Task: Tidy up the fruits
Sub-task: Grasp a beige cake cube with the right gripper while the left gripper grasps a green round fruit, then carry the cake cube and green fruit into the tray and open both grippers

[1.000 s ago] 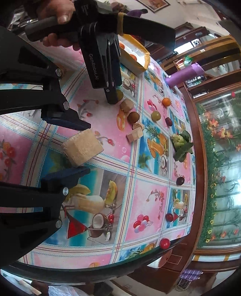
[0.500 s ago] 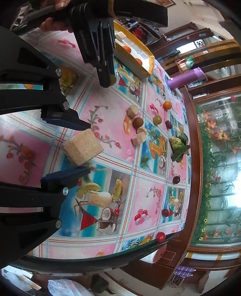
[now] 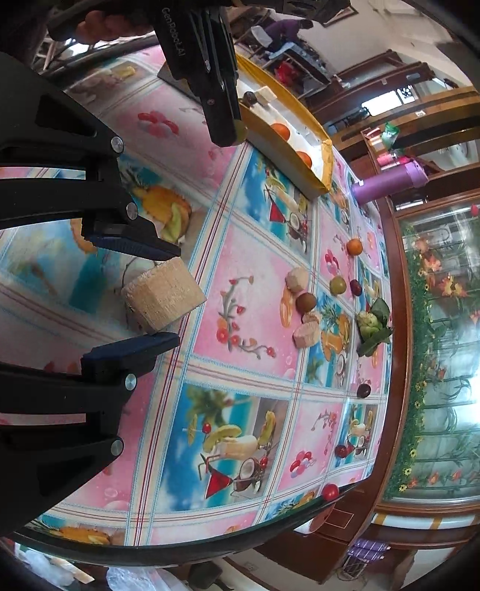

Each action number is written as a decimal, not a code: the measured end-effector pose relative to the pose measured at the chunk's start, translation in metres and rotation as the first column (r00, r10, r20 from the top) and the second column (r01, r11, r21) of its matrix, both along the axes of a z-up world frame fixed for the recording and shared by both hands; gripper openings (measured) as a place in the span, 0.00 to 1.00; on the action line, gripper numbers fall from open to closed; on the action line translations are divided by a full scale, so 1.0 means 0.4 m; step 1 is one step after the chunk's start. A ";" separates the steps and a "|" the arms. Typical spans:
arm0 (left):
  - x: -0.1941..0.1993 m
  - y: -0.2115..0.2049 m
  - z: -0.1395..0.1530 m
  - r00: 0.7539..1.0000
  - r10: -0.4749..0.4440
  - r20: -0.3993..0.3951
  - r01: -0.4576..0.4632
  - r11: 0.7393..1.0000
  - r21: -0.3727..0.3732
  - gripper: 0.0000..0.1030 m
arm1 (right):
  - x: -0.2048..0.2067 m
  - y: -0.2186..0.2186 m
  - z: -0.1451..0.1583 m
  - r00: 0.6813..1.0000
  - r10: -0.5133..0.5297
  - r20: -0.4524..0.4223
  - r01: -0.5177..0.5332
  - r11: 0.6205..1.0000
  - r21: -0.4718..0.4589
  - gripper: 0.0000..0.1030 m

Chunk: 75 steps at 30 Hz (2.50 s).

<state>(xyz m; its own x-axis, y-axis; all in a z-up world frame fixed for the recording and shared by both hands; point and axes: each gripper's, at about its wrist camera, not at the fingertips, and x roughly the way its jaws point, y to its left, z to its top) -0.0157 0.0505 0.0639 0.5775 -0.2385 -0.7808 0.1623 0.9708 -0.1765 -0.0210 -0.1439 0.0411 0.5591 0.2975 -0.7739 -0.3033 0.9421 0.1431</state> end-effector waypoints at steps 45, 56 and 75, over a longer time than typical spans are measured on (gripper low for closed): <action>-0.030 0.448 -0.080 0.974 0.220 -0.054 -0.219 0.975 0.029 0.27 | 0.171 0.586 0.036 0.938 0.346 -0.008 -0.346 0.938 -0.009 0.38; -0.002 0.443 -0.101 0.975 0.212 -0.063 -0.210 0.977 0.036 0.27 | 0.205 0.631 -0.018 0.926 0.376 -0.046 -0.378 0.923 -0.068 0.38; 0.015 0.418 -0.124 0.978 0.199 -0.066 -0.195 0.978 0.068 0.27 | 0.212 0.638 -0.028 0.924 0.383 -0.028 -0.383 0.915 -0.125 0.35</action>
<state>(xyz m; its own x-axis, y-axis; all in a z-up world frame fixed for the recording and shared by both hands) -0.0096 0.2177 0.0145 0.5505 -0.0765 -0.8313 -0.0442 0.9917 -0.1206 0.0637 0.1111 0.0301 0.4199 0.3884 -0.8202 -0.6441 0.7643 0.0321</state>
